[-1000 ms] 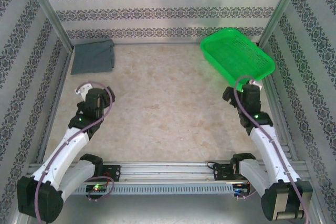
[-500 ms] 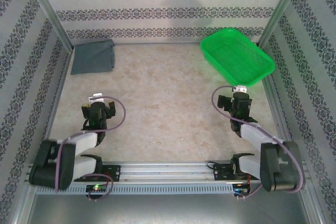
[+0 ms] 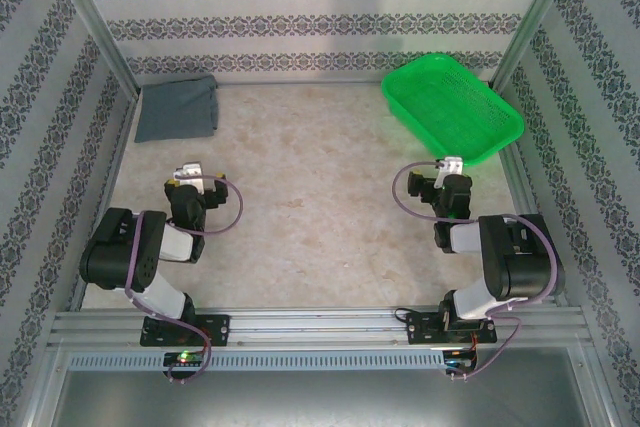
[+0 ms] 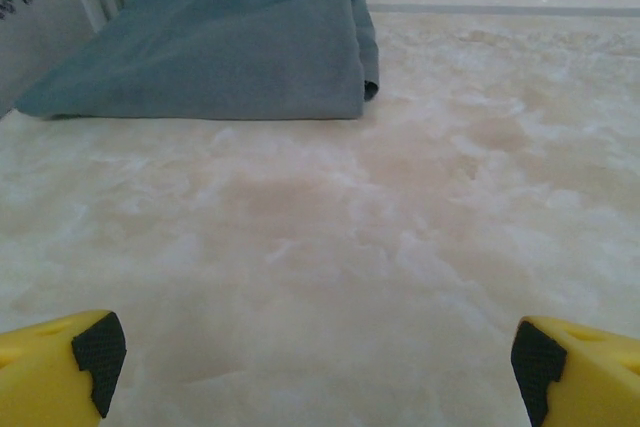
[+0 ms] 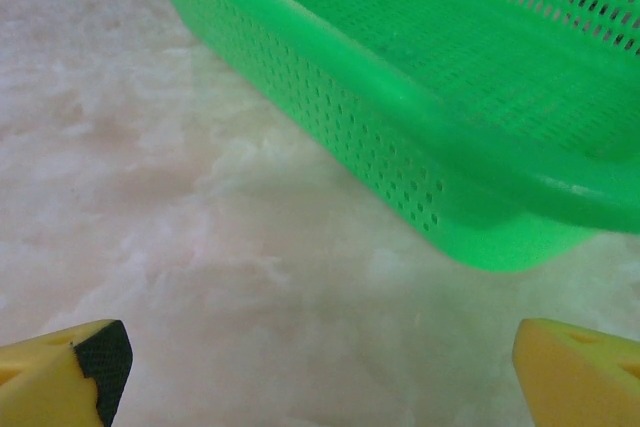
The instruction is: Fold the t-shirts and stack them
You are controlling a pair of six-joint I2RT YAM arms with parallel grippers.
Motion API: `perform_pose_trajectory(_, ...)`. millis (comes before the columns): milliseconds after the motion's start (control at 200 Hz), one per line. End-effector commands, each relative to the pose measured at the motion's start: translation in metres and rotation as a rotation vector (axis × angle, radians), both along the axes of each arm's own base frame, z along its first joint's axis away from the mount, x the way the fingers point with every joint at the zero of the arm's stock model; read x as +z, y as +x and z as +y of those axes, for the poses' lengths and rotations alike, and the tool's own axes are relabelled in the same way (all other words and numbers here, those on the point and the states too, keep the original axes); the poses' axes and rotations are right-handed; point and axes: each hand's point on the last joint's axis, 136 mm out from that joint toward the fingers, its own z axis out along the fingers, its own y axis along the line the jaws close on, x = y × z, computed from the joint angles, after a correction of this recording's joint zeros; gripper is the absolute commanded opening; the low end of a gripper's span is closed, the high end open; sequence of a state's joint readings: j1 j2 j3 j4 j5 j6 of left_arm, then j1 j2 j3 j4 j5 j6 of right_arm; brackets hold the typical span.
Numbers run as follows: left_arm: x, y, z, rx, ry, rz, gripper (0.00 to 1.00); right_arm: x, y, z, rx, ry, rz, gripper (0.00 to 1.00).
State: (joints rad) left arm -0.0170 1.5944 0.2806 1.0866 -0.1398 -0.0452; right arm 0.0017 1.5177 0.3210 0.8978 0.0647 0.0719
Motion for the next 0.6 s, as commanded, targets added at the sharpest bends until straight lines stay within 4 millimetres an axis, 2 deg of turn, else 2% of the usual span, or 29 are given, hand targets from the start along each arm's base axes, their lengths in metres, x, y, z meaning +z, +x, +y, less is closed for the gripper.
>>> perform_pose_trajectory(0, 0.007, 0.017, 0.001, -0.017, -0.016, 0.03, 1.0, 0.019, 0.009, -0.005, -0.032, -0.017, -0.074, 0.98)
perform_pose_trajectory(10, 0.006, 0.016, 0.001, -0.017, -0.018, 0.03, 1.0, 0.017, 0.008, -0.005, -0.031, -0.021, -0.063, 0.98)
perform_pose_trajectory(30, 0.005, 0.016, 0.001, -0.017, -0.015, 0.027, 1.0, 0.027, 0.015, -0.003, -0.027, -0.026, -0.078, 0.98)
perform_pose_trajectory(285, 0.01, 0.012, 0.003, -0.008, -0.014, -0.013, 1.0, 0.027, 0.016, 0.004, -0.005, -0.051, -0.074, 0.98)
perform_pose_trajectory(470, 0.015, -0.003, 0.01, 0.034, -0.019, -0.08, 1.0, 0.027, 0.017, 0.004, -0.001, -0.049, -0.072, 0.98)
perform_pose_trajectory(595, 0.017, -0.002, 0.01, 0.033, -0.024, -0.088, 1.0, 0.027, 0.017, 0.004, 0.0, -0.049, -0.073, 0.98)
